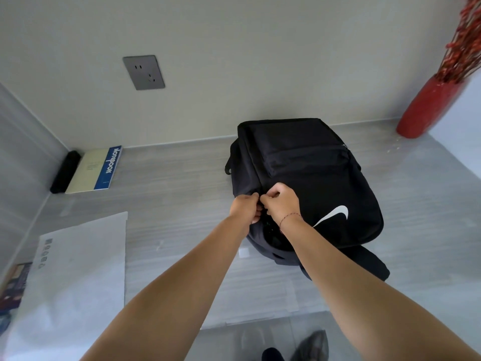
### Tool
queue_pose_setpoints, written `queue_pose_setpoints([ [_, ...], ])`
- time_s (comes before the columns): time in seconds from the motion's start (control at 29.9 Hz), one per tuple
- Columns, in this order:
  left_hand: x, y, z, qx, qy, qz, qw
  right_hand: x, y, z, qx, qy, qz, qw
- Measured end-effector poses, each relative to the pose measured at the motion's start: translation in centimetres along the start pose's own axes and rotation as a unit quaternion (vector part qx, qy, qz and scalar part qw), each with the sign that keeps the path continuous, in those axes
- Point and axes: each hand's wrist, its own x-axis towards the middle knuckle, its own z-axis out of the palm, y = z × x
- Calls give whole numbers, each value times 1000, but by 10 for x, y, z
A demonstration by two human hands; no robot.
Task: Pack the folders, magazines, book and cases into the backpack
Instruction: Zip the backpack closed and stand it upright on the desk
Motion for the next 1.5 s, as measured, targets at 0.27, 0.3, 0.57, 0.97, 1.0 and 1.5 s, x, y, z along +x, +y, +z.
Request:
queue_pose_setpoints([
  [0.27, -7, 6, 6, 97, 58, 11, 993, -22, 16, -13, 13, -49, 18, 999],
  [0.3, -9, 7, 7, 99, 65, 24, 993, -25, 17, -17, -3, -47, 16, 999],
  [0.57, -15, 19, -12, 25, 127, 45, 991, -71, 48, -78, -102, -53, -16, 993],
  [0.97, -71, -27, 36, 574, -90, 491, 649, -95, 98, -135, -93, 69, -58, 992],
  [1.0, -70, -28, 32, 560, -86, 496, 659, -92, 104, -142, -105, 86, -56, 989],
  [1.5, -101, -23, 130, 643, -65, 437, 625, -69, 120, -166, -162, 119, -61, 978],
])
